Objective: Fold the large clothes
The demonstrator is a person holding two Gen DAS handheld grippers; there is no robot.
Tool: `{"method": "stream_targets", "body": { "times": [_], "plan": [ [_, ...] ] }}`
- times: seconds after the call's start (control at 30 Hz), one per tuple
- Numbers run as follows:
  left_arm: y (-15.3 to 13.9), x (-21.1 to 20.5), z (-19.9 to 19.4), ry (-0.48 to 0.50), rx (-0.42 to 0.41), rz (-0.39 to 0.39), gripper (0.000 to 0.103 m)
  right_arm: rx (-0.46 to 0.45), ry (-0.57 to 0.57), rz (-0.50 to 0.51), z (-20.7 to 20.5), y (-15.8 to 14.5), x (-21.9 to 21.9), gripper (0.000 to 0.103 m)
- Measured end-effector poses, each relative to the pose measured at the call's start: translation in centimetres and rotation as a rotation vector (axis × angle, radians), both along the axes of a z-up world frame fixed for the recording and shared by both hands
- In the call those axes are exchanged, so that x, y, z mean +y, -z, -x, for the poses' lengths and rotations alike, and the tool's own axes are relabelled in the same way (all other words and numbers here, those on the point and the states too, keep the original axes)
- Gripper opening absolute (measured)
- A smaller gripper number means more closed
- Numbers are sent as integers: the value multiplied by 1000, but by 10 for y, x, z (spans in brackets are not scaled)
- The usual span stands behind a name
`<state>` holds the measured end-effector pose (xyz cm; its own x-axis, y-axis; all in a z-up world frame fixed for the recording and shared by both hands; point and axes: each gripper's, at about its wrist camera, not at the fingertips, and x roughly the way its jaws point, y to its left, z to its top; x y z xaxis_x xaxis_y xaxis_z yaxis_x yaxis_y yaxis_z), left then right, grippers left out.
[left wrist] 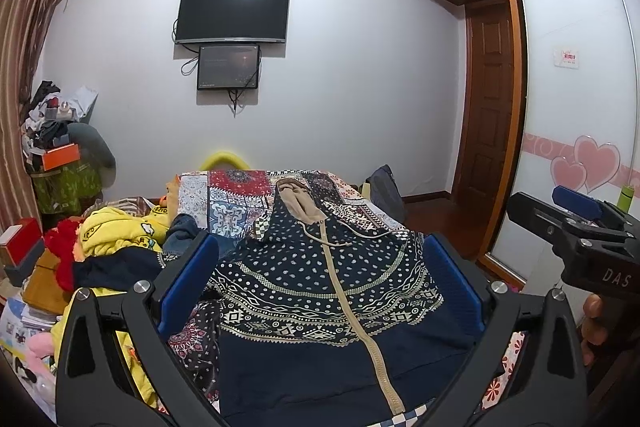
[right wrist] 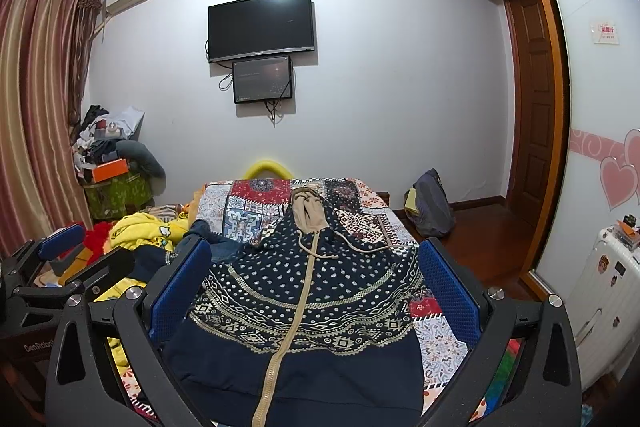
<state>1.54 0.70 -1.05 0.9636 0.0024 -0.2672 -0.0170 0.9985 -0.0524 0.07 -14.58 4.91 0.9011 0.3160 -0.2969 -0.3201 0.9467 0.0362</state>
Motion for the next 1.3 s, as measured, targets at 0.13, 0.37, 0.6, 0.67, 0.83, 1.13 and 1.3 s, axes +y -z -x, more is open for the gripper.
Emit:
{"method": "stream_targets", "body": {
  "times": [0.13,0.37,0.6,0.67,0.83,1.13,1.3],
  "plan": [
    [0,1,-1,-2,-1,2,103,0,-1,1,0,0,1,103],
    [1,5,-4,-12,0,10,103,6,-4,5,-3,1,5,103],
    [3,19,-15,-38,8,15,103,23,-11,23,-15,5,14,103],
    [4,27,-23,-52,11,17,103,36,-18,26,-22,7,17,103],
    [9,55,-47,-101,27,30,103,66,-38,37,-42,15,28,103],
    [32,137,-110,-278,117,70,103,103,-59,76,-97,30,53,103],
    [51,203,-144,-365,186,73,103,128,-74,104,-137,38,70,103]
  ]
}}
